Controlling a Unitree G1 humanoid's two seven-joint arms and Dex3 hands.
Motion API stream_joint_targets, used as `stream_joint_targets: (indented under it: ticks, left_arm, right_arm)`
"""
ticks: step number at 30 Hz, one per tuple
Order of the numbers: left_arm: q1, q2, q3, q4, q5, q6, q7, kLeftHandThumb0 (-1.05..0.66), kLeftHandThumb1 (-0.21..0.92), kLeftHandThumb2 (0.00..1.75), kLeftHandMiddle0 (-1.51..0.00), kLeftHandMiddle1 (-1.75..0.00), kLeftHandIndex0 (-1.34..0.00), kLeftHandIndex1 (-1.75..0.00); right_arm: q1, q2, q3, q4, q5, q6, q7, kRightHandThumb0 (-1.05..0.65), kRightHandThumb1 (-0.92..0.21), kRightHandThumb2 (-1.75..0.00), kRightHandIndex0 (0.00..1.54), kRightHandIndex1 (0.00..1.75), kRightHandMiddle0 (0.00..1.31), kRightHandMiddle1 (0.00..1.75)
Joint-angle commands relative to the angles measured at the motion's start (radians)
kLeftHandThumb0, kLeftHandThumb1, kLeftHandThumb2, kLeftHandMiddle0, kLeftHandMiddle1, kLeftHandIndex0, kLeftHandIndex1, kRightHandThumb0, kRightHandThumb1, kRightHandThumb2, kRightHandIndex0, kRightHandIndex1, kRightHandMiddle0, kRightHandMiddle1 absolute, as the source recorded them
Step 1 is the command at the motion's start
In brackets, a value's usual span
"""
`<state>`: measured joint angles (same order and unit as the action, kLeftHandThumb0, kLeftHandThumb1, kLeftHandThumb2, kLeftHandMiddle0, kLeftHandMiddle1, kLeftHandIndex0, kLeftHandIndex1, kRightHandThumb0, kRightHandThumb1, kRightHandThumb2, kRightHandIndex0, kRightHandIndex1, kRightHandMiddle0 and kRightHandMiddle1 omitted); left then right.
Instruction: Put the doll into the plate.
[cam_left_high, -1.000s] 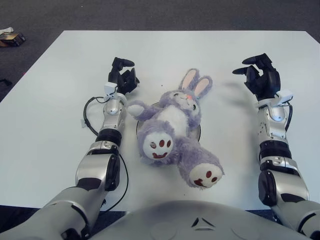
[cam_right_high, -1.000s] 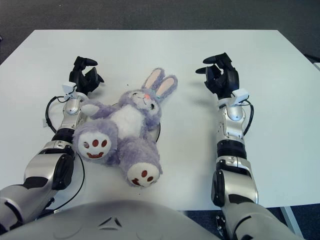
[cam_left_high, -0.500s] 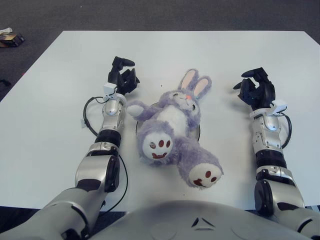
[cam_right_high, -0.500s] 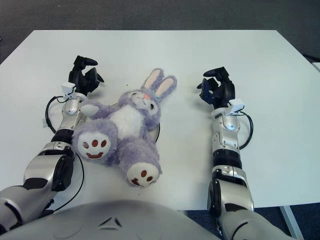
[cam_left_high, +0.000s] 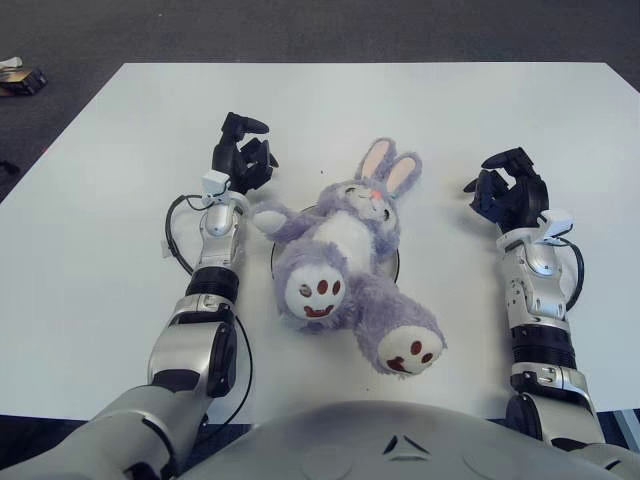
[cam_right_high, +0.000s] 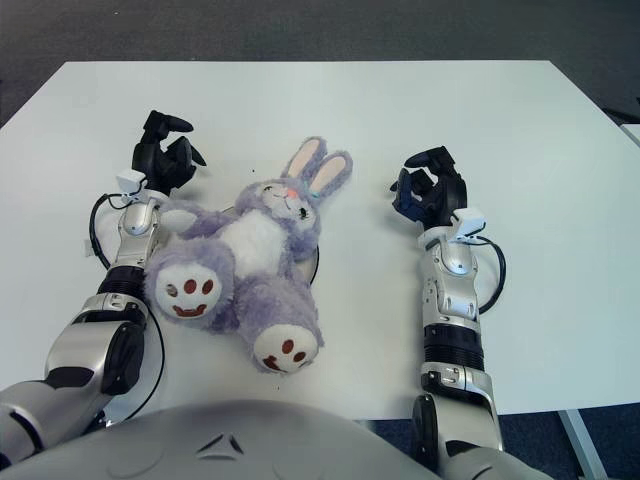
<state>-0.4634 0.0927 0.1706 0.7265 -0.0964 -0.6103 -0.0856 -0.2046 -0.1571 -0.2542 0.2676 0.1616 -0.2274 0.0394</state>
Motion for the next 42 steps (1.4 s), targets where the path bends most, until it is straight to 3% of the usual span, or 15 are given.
stream_joint_targets:
  ticks: [1, 6, 10, 13, 18, 28, 37, 42]
  left_arm:
    - [0.107, -0.017, -0.003, 0.030, -0.009, 0.023, -0.014, -0.36, 0.79, 0.68, -0.80, -1.75, -0.28, -1.75]
    - [0.116, -0.017, -0.002, 0.011, -0.013, 0.035, -0.023, -0.36, 0.80, 0.67, -0.80, -1.75, -0.28, -1.75]
    - [0.120, -0.016, -0.001, 0.003, -0.016, 0.041, -0.028, -0.36, 0.80, 0.67, -0.80, -1.75, -0.27, -1.75]
    - [0.122, -0.017, -0.001, -0.002, -0.021, 0.046, -0.036, -0.36, 0.81, 0.65, -0.80, -1.75, -0.27, -1.75]
    - [0.122, -0.017, 0.000, -0.002, -0.027, 0.049, -0.045, -0.35, 0.86, 0.59, -0.81, -1.75, -0.25, -1.75]
    - [0.117, -0.019, 0.006, 0.018, -0.037, 0.039, -0.059, -0.35, 0.92, 0.43, -0.84, -1.75, -0.29, -1.66]
    - [0.107, -0.023, 0.010, 0.042, -0.039, 0.026, -0.065, -0.35, 0.92, 0.42, -0.85, -1.75, -0.30, -1.64]
    - [0.103, -0.028, 0.014, 0.055, -0.043, 0.017, -0.067, -0.35, 0.92, 0.42, -0.85, -1.75, -0.30, -1.65]
  right_arm:
    - [0.037, 0.029, -0.009, 0.061, 0.002, -0.041, -0.009, -0.14, -0.53, -1.03, 0.66, 1.67, 0.32, 1.75]
    - [0.017, 0.052, -0.039, 0.135, 0.064, -0.110, 0.031, -0.32, -0.83, -0.63, 0.73, 1.73, 0.25, 1.75]
    - [0.004, 0.065, -0.053, 0.201, 0.085, -0.180, 0.058, -0.34, -0.90, -0.54, 0.74, 1.74, 0.22, 1.75]
    - [-0.022, 0.120, -0.067, 0.316, -0.021, -0.413, -0.087, -0.35, -0.91, -0.52, 0.77, 1.75, 0.21, 1.75]
    - [-0.050, 0.144, -0.068, 0.401, -0.123, -0.554, -0.237, -0.35, -0.92, -0.51, 0.84, 1.75, 0.21, 1.75]
    - [-0.090, 0.131, -0.049, 0.525, -0.172, -0.666, -0.330, -0.35, -0.92, -0.51, 0.91, 1.75, 0.21, 1.75]
    - [-0.117, 0.126, -0.038, 0.604, -0.159, -0.705, -0.323, -0.35, -0.92, -0.52, 0.93, 1.75, 0.21, 1.75]
    - [-0.120, 0.116, -0.030, 0.617, -0.129, -0.692, -0.267, -0.35, -0.92, -0.52, 0.94, 1.75, 0.21, 1.75]
